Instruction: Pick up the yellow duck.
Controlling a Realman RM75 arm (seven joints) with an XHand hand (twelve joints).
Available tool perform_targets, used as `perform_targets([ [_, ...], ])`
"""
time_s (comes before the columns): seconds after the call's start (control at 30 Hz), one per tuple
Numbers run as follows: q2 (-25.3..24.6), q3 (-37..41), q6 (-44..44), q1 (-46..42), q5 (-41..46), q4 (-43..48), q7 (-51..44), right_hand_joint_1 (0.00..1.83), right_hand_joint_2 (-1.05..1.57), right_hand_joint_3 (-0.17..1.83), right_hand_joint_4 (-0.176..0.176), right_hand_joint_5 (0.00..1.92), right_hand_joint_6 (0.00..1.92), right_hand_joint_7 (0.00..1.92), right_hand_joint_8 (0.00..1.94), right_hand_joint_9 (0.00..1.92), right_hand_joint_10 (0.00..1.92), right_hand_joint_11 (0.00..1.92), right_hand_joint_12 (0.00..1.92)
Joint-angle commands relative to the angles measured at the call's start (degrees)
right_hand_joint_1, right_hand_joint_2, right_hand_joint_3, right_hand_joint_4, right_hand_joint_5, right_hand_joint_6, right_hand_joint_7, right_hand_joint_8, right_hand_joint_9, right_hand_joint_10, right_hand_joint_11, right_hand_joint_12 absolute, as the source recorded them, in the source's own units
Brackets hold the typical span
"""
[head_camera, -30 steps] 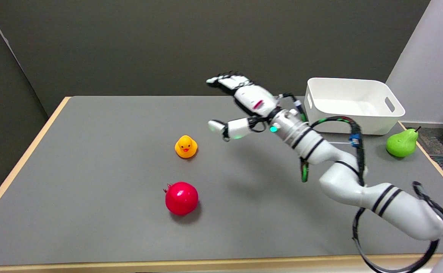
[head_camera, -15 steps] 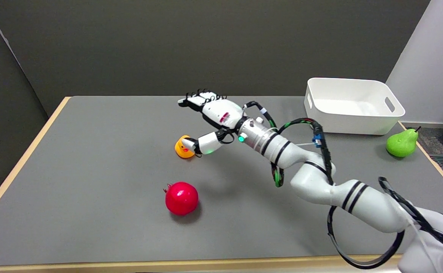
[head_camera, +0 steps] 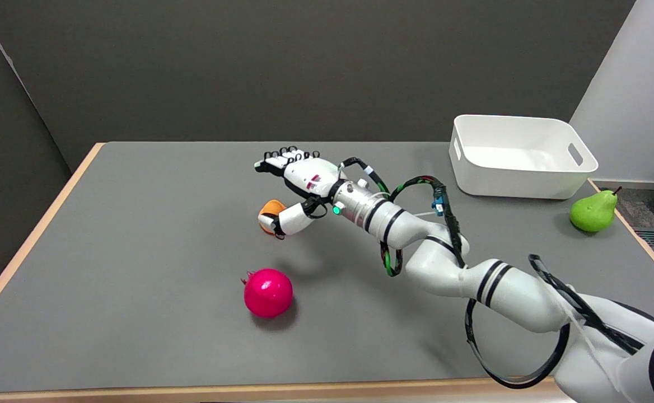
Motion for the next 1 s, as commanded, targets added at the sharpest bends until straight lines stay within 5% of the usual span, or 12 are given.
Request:
perform_targets([
  [0.03,-4.0,-1.7,-0.6,1.7,-0.1,-8.2,-0.1,0.53,0.59,0.94,-0.073,0.14,0.44,0.20,0.43,0.07,0.71,0.00,0.94],
  [0.37,-4.1,-1.0,1.1,-0.1,-0.1,-10.2,-0.1,0.71,0.70,0.89,-0.098,0.25,0.48,0.44,0.60,0.28,0.91,0.00,1.15],
  [0.53,-4.1,-0.6,3.6,-0.8,-0.1,-10.4,-0.5,0.76,0.78,0.86,-0.103,0.33,0.67,0.56,0.79,0.41,1.06,0.06,1.23],
  [0.73,-4.1,-0.6,4.5,-1.0,-0.1,-10.3,-0.5,0.86,0.83,0.85,-0.118,0.37,1.03,0.61,1.30,0.57,1.25,0.19,1.37],
  [0.8,-4.1,-0.6,4.5,-1.1,-0.1,-10.2,-0.5,1.21,1.03,0.51,-0.141,0.38,1.05,0.66,1.53,0.59,1.30,0.21,1.40],
  [1.0,-4.1,-0.6,4.5,-1.8,-0.1,-10.0,-0.5,1.29,1.05,0.50,-0.147,0.36,1.13,0.66,1.62,0.62,1.38,0.25,1.47],
])
